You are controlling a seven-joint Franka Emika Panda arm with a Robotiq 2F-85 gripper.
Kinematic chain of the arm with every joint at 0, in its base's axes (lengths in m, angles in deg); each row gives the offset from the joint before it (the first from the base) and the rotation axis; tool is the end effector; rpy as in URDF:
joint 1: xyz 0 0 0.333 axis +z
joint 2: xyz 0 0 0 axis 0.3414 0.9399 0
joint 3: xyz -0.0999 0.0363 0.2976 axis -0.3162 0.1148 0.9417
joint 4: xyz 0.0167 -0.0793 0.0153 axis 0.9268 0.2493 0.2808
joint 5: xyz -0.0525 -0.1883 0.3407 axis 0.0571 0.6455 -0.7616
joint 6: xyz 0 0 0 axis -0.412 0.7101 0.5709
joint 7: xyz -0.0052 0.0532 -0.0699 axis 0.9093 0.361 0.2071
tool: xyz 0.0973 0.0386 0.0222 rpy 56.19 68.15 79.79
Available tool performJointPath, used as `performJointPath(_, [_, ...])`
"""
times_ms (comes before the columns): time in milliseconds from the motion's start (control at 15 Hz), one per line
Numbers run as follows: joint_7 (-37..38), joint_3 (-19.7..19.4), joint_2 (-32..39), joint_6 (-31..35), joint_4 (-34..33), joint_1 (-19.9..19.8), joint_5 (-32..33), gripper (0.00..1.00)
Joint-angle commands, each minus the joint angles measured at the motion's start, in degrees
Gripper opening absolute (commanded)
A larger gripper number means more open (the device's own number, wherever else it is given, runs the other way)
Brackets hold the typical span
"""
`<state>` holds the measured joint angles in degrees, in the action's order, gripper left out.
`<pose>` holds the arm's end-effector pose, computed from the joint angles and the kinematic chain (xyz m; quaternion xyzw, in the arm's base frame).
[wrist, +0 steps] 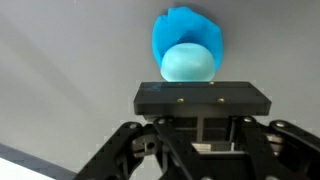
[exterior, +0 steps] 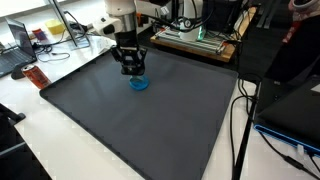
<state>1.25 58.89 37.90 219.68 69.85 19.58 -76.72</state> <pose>0.5890 0.0178 0.2781 0.9734 0.2217 -0.0041 0.0576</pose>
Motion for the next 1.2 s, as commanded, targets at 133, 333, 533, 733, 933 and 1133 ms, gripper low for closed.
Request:
performJointPath(133, [-2.0,0.6,-2.1,4.1,2.1,-0.5,-1.3,0.23])
performJointPath(333, [-3.1,0.7,-2.8,4.8,2.7,-0.8,-1.5,0.23])
performJointPath(533, [-4.8,0.9,-3.7,5.4,3.6,-1.1,-1.9,0.23])
performJointPath(733, [-6.2,1.0,-4.3,5.9,4.3,-1.3,-2.5,0.23])
performJointPath(933, [-7.6,1.1,-5.2,6.2,5.0,-1.5,-3.2,0.23])
performJointPath(1133, [-8.5,1.0,-5.9,6.2,5.4,-1.6,-3.7,0.23])
